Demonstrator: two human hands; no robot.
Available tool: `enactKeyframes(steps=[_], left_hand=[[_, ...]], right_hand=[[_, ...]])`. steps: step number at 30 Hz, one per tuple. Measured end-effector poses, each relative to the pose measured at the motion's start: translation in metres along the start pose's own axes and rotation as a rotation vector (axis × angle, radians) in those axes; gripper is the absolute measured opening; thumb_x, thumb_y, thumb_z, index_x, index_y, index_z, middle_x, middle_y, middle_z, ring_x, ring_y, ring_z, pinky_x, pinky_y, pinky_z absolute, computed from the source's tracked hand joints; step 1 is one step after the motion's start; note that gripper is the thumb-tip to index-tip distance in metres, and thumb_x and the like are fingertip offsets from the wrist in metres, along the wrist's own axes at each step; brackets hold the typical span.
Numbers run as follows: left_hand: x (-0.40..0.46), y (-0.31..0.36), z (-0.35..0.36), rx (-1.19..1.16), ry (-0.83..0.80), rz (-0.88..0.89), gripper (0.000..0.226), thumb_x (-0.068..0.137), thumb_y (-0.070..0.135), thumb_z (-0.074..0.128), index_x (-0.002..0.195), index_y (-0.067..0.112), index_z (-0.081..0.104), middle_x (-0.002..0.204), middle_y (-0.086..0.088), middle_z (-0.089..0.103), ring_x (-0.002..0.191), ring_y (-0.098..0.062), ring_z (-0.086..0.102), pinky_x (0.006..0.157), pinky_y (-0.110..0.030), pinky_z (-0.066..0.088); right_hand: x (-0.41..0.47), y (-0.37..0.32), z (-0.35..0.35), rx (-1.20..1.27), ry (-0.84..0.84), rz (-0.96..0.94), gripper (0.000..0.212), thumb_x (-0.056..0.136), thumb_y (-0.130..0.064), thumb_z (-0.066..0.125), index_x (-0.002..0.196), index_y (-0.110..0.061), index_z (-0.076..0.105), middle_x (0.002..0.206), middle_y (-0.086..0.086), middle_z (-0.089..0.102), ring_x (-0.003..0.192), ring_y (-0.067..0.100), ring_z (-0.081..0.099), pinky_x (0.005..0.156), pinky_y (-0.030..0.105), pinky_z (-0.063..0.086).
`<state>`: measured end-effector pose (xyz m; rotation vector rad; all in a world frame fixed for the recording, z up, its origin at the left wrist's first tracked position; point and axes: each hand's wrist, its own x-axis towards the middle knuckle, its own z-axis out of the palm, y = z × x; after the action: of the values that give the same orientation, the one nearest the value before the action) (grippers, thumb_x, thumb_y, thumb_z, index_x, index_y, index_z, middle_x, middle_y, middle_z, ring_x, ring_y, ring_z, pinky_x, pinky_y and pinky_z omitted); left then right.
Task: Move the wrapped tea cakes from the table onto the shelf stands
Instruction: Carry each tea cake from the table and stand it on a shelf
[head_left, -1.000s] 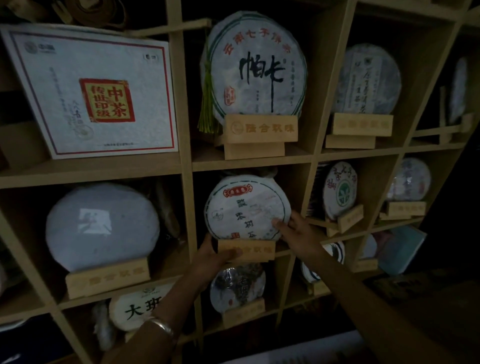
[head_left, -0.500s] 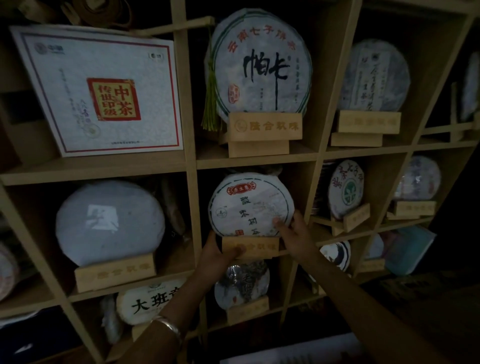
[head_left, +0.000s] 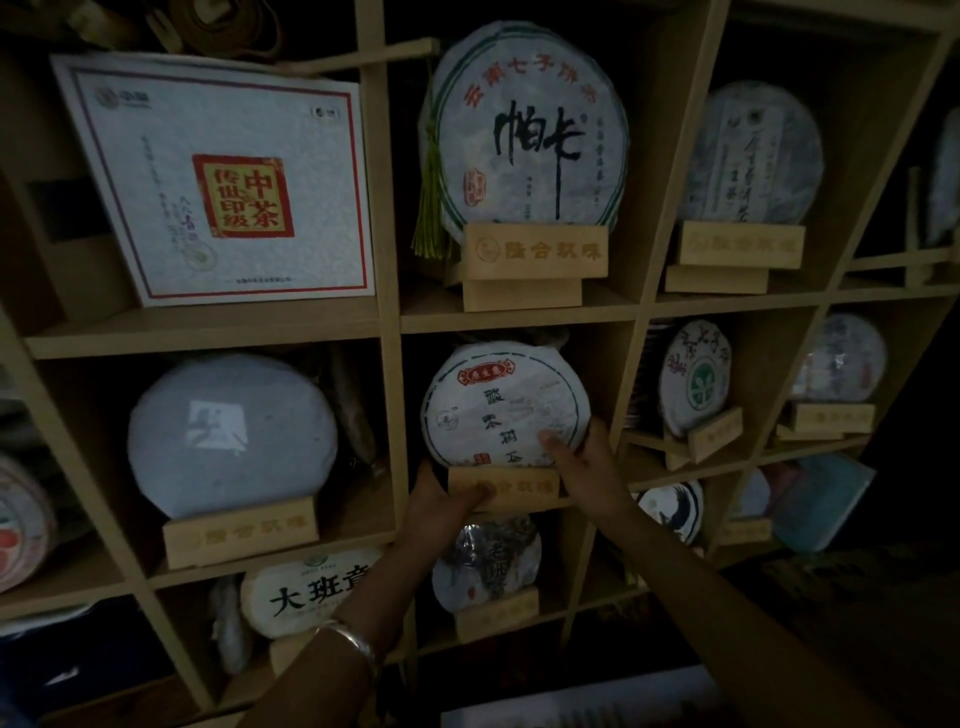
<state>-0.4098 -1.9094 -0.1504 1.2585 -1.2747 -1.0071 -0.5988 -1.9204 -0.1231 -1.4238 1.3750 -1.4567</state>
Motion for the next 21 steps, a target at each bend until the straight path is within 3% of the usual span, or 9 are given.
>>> enactKeyframes(steps=[6, 11, 14, 16, 18, 21], left_hand=[[-0.001, -0.001, 0.001, 0.060, 0.031, -0.006, 0.069, 0.076, 0.011, 0.081, 0.134, 0.012, 0.045, 0.116, 0.003, 0.057, 0.093, -0.007, 0.054, 0.069, -0.009, 0.043], [-0.003, -0.001, 0.000, 0.116, 0.035, -0.030, 0.076, 0.078, 0.017, 0.081, 0.141, 0.006, 0.040, 0.134, -0.009, 0.056, 0.113, -0.023, 0.057, 0.090, -0.031, 0.046], [-0.008, 0.000, -0.002, 0.213, 0.028, 0.005, 0.076, 0.082, 0.020, 0.077, 0.144, 0.002, 0.035, 0.141, -0.013, 0.051, 0.125, -0.030, 0.053, 0.099, -0.037, 0.046], [-0.011, 0.000, -0.004, 0.294, 0.035, 0.047, 0.072, 0.087, 0.021, 0.073, 0.143, -0.001, 0.035, 0.142, -0.016, 0.050, 0.127, -0.031, 0.051, 0.098, -0.033, 0.044], [-0.016, 0.001, -0.007, 0.373, 0.037, 0.090, 0.067, 0.090, 0.021, 0.069, 0.142, -0.002, 0.036, 0.141, -0.017, 0.049, 0.126, -0.031, 0.051, 0.092, -0.026, 0.040], [-0.023, -0.001, -0.014, 0.481, 0.031, 0.126, 0.054, 0.091, 0.019, 0.066, 0.135, -0.001, 0.042, 0.127, -0.016, 0.057, 0.116, -0.032, 0.057, 0.080, -0.023, 0.041]], right_hand=[[-0.002, -0.003, -0.004, -0.028, 0.006, -0.006, 0.063, 0.091, -0.025, 0.068, 0.142, -0.006, 0.036, 0.140, 0.009, 0.051, 0.126, 0.024, 0.052, 0.104, 0.044, 0.048], [-0.006, -0.005, -0.006, -0.025, -0.002, 0.000, 0.061, 0.092, -0.024, 0.067, 0.141, -0.006, 0.035, 0.139, 0.008, 0.051, 0.123, 0.021, 0.053, 0.101, 0.038, 0.050], [-0.009, -0.004, -0.009, -0.003, -0.017, 0.013, 0.058, 0.092, -0.020, 0.067, 0.140, -0.007, 0.037, 0.128, 0.002, 0.052, 0.106, 0.012, 0.058, 0.080, 0.014, 0.055], [-0.012, -0.004, -0.012, -0.023, -0.029, 0.010, 0.060, 0.091, -0.020, 0.068, 0.141, -0.005, 0.036, 0.125, 0.002, 0.053, 0.095, 0.000, 0.057, 0.068, 0.006, 0.053], [-0.016, -0.003, -0.018, -0.108, -0.030, -0.012, 0.065, 0.090, -0.023, 0.069, 0.142, -0.005, 0.034, 0.124, 0.004, 0.055, 0.092, 0.002, 0.059, 0.069, 0.013, 0.055], [-0.024, 0.001, -0.029, -0.243, -0.001, -0.029, 0.064, 0.090, -0.023, 0.070, 0.140, -0.005, 0.036, 0.117, 0.009, 0.058, 0.096, 0.021, 0.062, 0.078, 0.032, 0.054]])
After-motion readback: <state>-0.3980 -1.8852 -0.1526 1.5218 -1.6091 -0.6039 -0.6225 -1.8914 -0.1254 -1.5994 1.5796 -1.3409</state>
